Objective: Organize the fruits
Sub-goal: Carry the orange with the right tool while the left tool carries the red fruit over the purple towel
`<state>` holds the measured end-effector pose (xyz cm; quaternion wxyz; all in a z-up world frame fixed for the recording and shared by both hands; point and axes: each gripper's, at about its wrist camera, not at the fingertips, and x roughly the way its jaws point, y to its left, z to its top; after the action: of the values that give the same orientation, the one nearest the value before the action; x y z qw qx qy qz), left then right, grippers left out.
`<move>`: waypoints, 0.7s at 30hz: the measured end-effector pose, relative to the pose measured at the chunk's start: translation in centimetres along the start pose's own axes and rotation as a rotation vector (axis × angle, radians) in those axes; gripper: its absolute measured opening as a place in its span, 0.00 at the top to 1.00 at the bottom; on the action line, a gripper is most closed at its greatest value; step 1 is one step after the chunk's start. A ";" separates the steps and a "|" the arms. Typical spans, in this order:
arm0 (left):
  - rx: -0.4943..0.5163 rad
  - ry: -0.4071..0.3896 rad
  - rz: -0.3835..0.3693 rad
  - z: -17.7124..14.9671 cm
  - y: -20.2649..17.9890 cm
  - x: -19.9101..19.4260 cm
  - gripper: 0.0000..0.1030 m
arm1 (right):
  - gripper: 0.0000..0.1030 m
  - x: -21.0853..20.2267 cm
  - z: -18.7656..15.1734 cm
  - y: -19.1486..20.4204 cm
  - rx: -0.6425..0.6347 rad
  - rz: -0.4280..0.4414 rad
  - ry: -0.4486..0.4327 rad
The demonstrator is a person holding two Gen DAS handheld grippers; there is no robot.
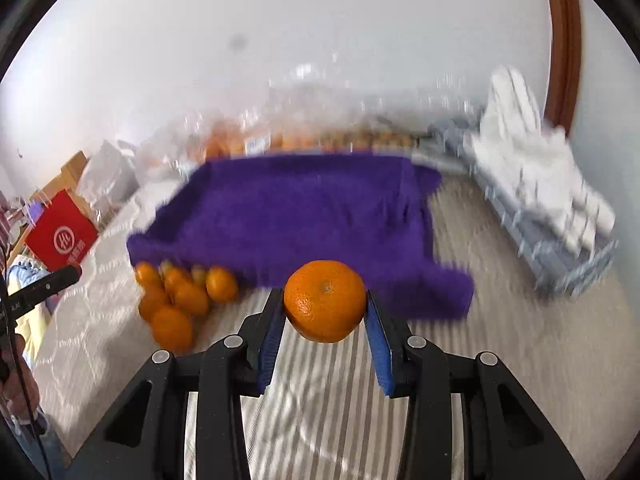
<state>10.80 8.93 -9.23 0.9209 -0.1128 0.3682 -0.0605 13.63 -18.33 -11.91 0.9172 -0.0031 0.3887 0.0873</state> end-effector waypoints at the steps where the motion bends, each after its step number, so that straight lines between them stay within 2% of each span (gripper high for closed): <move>1: 0.012 -0.016 0.007 1.2 -0.5 0.0 0.78 | 0.62 -0.3 0.9 0.1 -0.007 -0.007 -0.017; 9: 0.065 -0.077 0.048 8.4 -3.0 2.5 0.78 | 0.62 0.9 8.0 -0.4 -0.015 0.010 -0.089; 16: 0.066 -0.051 0.090 13.6 -4.1 7.2 0.78 | 0.62 4.7 12.8 -0.8 -0.012 0.050 -0.088; 21: 0.040 -0.036 0.103 15.4 -3.9 10.5 0.78 | 0.61 7.8 16.1 -0.2 -0.020 0.062 -0.078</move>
<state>28.87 5.61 -4.41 0.9312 -0.0764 0.3558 -0.0184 30.46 -16.13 -6.25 0.9283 0.0033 0.3519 0.1198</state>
